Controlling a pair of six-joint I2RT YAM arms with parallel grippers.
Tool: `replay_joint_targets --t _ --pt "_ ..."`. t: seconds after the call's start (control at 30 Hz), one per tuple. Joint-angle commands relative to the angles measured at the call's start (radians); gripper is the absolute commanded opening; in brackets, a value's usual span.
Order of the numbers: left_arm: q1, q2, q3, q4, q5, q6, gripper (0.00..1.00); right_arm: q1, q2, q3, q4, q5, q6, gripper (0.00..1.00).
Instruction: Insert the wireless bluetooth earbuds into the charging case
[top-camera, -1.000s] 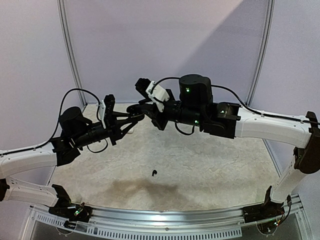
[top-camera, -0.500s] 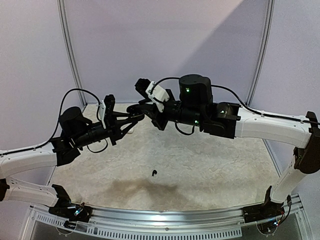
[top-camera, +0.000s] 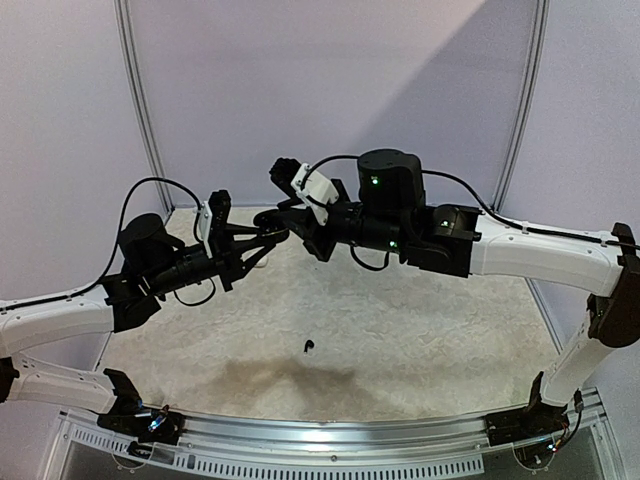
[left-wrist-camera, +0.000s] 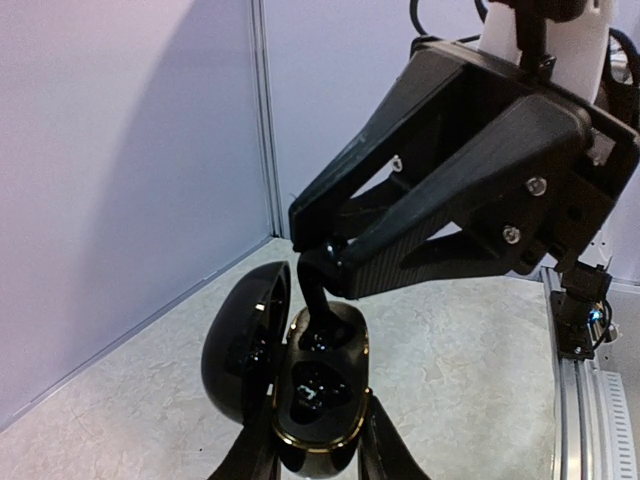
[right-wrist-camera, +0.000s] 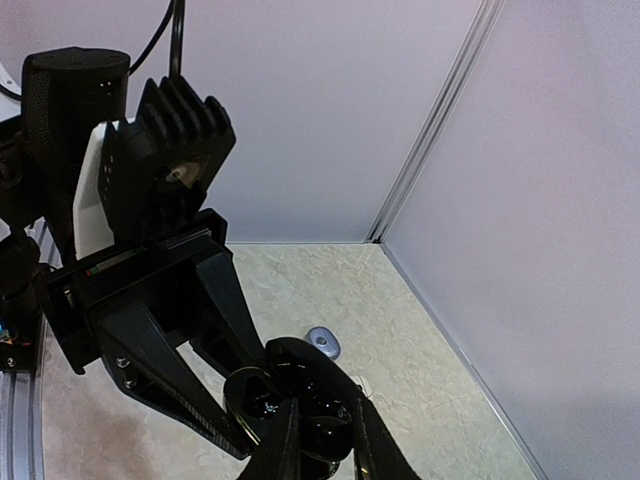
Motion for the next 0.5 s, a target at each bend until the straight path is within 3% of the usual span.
replay_joint_targets --t 0.0,0.47 --pt "0.004 -0.008 0.006 0.048 0.01 0.01 0.0 0.003 0.021 -0.01 -0.069 -0.004 0.005 0.17" --pt "0.004 -0.01 0.002 0.044 0.007 0.01 0.0 0.002 0.023 -0.008 -0.072 -0.006 0.013 0.2"
